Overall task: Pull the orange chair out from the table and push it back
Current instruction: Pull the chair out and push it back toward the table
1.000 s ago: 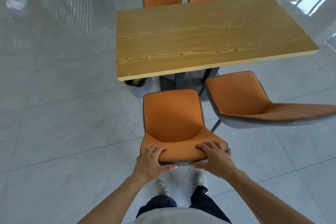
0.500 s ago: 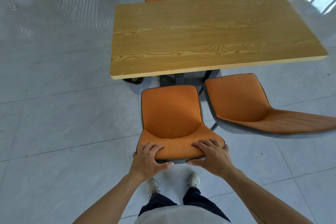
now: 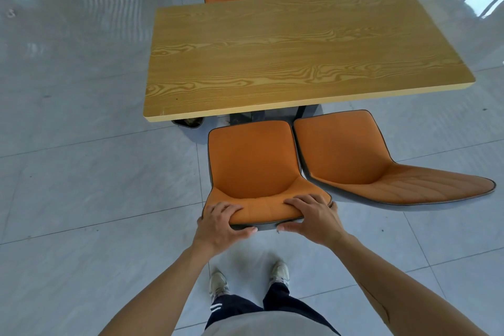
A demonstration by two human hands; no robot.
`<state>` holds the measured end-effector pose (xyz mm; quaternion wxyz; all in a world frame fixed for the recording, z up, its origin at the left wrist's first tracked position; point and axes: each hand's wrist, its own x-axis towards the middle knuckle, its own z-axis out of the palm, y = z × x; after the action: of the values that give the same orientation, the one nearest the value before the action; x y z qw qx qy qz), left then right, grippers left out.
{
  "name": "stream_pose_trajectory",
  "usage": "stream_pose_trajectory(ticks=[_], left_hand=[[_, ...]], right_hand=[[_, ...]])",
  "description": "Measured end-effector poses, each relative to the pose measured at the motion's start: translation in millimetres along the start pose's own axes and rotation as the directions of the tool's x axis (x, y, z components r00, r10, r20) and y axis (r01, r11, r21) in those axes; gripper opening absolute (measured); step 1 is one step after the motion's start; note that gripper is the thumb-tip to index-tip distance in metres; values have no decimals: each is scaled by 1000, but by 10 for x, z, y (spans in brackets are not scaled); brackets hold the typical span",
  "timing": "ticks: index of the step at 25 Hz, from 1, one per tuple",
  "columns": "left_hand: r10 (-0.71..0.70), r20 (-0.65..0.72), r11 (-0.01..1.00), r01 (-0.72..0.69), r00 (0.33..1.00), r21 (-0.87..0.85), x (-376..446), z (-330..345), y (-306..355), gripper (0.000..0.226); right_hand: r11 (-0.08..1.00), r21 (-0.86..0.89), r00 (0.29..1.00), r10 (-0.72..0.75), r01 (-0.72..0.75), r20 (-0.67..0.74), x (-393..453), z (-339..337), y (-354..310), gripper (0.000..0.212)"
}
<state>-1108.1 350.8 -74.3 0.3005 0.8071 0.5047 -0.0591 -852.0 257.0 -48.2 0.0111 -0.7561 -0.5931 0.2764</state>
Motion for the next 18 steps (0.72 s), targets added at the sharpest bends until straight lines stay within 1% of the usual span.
stream_pose_trajectory(ticks=[8, 12, 18], left_hand=[[-4, 25, 1000, 4, 1000, 4, 0, -13, 22, 84], [-13, 36, 1000, 13, 999, 7, -7, -7, 32, 86], [-58, -21, 998, 58, 998, -14, -112, 55, 75, 91]], right_hand=[[1000, 19, 1000, -2, 2, 16, 15, 0, 31, 102], [1000, 9, 1000, 3, -3, 31, 18, -7, 39, 99], [1000, 15, 999, -8, 8, 40, 15, -2, 75, 96]])
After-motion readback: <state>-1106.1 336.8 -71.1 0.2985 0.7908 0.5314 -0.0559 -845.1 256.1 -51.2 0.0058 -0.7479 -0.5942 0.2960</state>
